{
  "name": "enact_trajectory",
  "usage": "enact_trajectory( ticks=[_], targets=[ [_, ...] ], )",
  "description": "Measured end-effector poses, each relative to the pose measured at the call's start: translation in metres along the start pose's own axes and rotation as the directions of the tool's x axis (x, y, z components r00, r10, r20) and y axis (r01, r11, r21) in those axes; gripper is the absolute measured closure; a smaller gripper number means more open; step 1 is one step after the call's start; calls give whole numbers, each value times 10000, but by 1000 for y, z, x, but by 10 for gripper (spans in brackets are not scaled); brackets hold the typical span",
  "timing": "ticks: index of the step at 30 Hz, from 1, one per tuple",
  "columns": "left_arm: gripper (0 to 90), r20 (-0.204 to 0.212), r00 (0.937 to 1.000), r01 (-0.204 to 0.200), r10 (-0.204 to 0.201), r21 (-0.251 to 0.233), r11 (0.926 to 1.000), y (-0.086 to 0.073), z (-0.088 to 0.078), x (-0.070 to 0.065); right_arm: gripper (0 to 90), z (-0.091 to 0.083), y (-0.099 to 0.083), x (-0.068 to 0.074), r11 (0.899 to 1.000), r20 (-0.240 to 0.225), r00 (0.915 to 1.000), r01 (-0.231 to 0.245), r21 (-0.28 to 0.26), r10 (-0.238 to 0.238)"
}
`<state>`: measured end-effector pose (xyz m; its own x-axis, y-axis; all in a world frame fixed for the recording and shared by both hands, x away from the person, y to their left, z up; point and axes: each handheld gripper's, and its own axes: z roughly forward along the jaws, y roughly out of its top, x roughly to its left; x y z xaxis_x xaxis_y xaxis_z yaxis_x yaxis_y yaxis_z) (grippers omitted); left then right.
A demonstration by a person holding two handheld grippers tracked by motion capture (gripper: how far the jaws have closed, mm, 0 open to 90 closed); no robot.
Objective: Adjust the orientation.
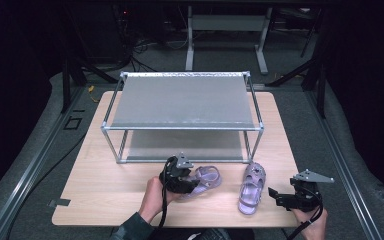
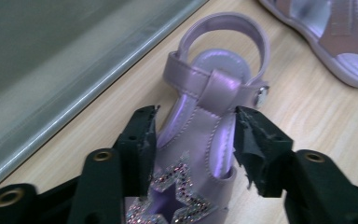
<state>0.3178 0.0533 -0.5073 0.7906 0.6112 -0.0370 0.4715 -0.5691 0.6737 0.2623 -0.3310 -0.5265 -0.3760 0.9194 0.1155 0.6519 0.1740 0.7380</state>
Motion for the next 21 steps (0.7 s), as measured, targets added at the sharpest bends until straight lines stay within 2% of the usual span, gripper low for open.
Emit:
enact_trajectory(
  ticks=[4,5,7,8,10,13,17,21],
  targets=[
    [577,70,10000,-67,67,-120,9999,-1,2,0,67,0,0,2,10000,11,10000,3,-97,-3],
    [590,60,10000,-75,75,-115,9999,-1,2,0,67,0,0,2,10000,-72,10000,23,-41,-23],
    [676,-16,9998,-219,219,-81,9997,-1,3,-1,67,2,0,3,10000,-80,10000,4,-94,-5],
    [676,-58,9997,-239,239,11,9997,-1,3,0,67,2,-1,3,10000,-108,9999,-8,-45,8],
    [723,60,9999,-150,151,-45,9999,-3,4,3,68,4,-2,1,9999,-203,9997,-99,-32,98],
    [732,378,9993,-6,15,-221,9998,-6,4,9,68,3,-3,-1,9999,-96,9999,-133,-20,132],
    [737,459,9982,-371,379,-183,9991,-4,2,8,70,-4,-3,-5,9994,-3,9995,-305,-173,305],
    [740,606,9923,-1076,1078,-75,9942,-2,1,8,70,-7,-2,-5,9992,48,9995,-306,-269,308]
  ],
)
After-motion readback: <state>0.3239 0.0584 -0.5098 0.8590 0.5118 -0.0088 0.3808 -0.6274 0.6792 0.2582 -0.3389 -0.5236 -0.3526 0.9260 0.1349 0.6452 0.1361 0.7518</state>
